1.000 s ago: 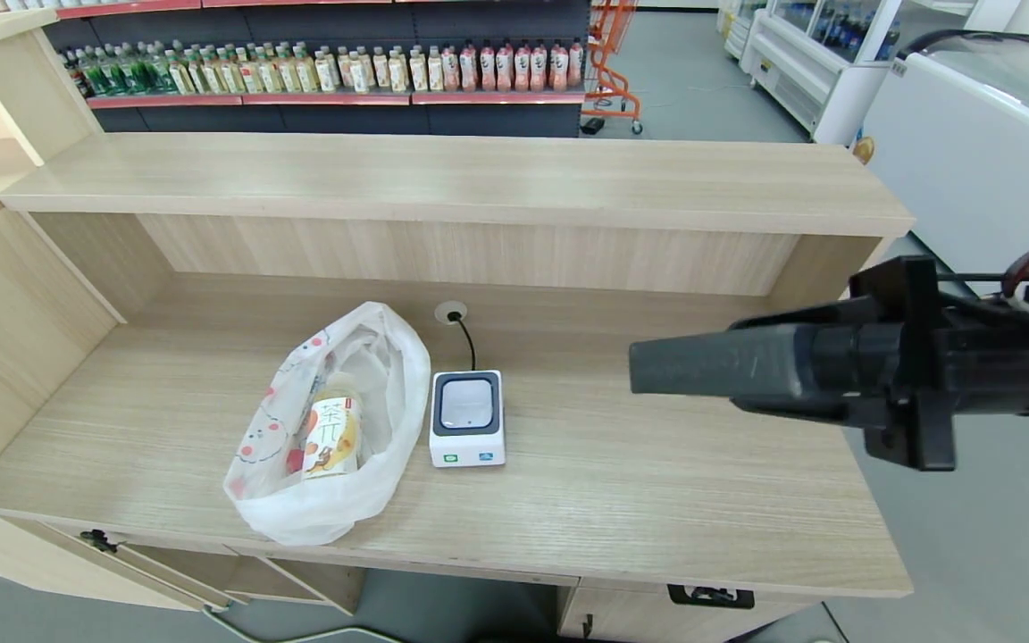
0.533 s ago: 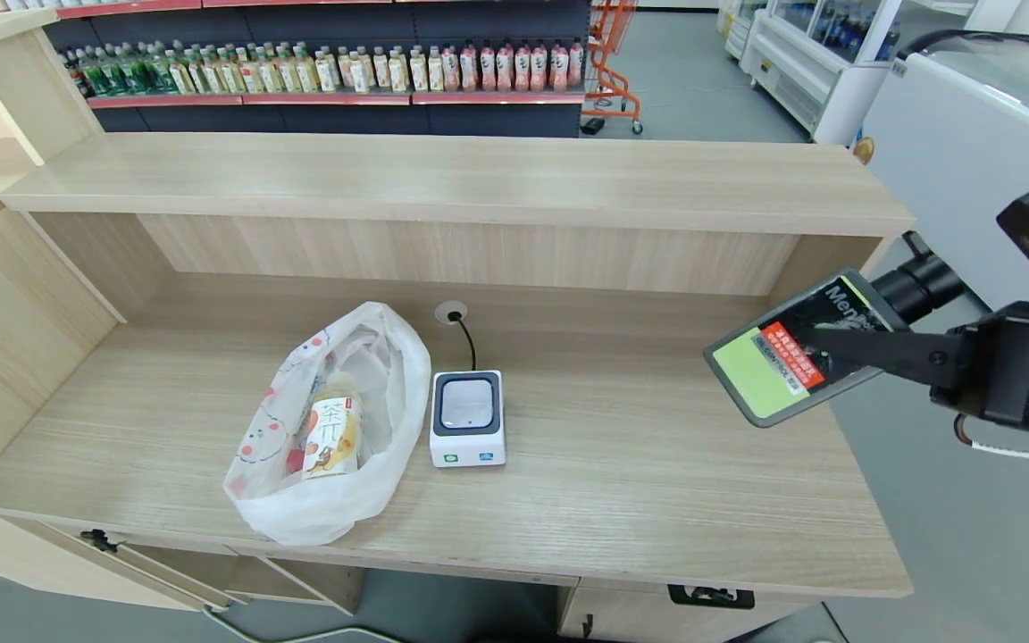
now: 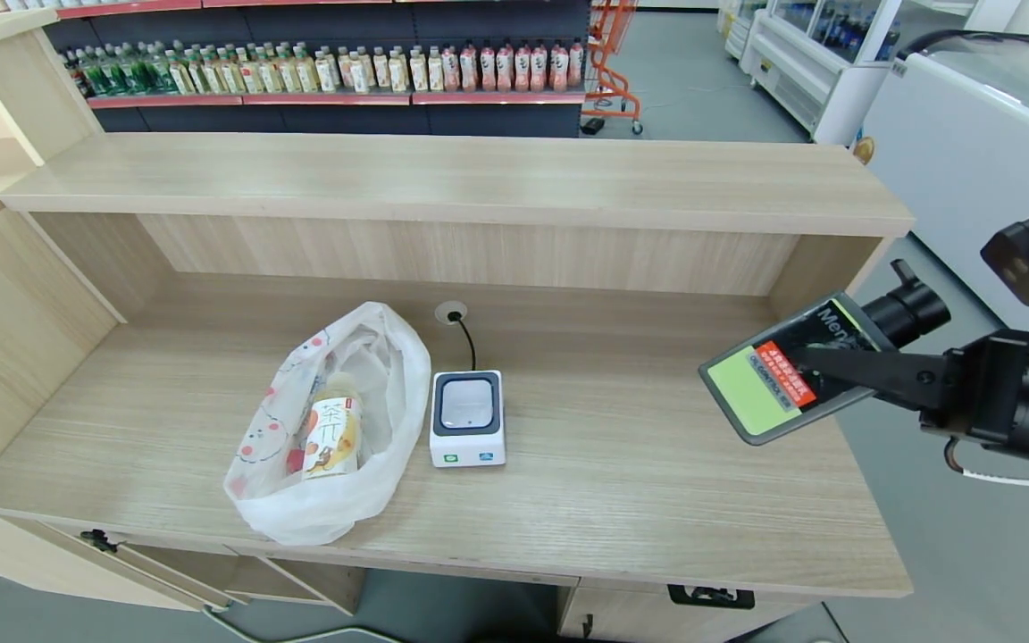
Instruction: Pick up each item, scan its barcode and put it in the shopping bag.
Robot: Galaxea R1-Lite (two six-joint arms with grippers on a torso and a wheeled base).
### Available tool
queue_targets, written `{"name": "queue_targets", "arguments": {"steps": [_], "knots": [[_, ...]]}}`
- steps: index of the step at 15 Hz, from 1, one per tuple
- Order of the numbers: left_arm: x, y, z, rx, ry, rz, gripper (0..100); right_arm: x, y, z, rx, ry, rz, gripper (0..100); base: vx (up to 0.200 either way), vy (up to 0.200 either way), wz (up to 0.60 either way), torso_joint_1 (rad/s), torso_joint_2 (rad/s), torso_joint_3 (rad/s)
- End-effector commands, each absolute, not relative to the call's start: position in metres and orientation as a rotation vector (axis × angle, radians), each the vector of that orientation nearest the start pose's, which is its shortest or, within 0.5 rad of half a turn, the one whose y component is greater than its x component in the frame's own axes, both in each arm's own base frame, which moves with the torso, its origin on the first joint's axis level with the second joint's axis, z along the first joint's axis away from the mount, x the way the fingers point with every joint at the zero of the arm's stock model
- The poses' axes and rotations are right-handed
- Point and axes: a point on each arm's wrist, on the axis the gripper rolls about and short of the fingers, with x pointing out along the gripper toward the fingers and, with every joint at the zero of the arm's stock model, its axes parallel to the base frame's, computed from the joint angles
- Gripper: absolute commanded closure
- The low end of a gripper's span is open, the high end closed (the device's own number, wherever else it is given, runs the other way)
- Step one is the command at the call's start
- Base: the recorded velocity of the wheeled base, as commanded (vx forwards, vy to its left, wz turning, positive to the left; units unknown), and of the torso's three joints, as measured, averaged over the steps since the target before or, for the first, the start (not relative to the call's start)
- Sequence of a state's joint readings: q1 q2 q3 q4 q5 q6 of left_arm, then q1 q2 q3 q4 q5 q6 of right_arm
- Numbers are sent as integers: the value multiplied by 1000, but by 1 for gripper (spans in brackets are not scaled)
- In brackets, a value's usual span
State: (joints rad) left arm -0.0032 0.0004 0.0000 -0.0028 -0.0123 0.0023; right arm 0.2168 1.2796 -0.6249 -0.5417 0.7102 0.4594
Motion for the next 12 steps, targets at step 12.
{"name": "queue_targets", "arguments": {"steps": [12], "knots": [[-23,0,76,0,-3,-15,0,207,61,210,360,353,874,100,0,100,0,2,2,1]]}}
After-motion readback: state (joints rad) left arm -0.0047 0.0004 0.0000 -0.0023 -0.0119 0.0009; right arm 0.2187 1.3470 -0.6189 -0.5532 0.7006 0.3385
